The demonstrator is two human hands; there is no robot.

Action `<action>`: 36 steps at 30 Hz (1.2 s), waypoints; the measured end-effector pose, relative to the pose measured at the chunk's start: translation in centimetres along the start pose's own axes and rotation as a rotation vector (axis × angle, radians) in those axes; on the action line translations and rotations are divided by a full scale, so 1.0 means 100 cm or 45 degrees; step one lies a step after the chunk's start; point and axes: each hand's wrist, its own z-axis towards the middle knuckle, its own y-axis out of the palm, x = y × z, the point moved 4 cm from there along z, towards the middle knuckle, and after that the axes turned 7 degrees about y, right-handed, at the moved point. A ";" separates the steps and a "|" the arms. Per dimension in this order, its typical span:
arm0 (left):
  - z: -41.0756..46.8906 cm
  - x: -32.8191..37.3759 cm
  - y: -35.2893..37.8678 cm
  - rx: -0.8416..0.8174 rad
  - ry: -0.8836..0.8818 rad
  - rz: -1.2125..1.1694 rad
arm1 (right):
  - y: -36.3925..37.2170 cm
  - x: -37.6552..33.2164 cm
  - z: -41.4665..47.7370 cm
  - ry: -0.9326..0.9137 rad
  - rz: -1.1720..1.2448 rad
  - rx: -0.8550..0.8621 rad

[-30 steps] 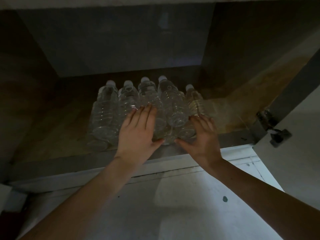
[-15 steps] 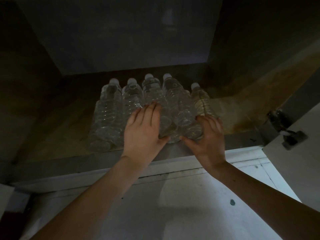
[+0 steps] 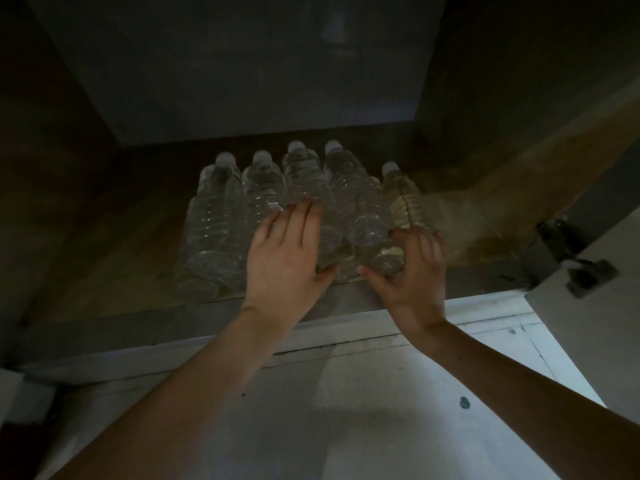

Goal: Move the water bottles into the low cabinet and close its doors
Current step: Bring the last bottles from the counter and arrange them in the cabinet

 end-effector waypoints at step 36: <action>-0.072 -0.036 0.022 0.301 0.057 -0.388 | 0.004 -0.031 -0.021 -0.293 0.328 -0.283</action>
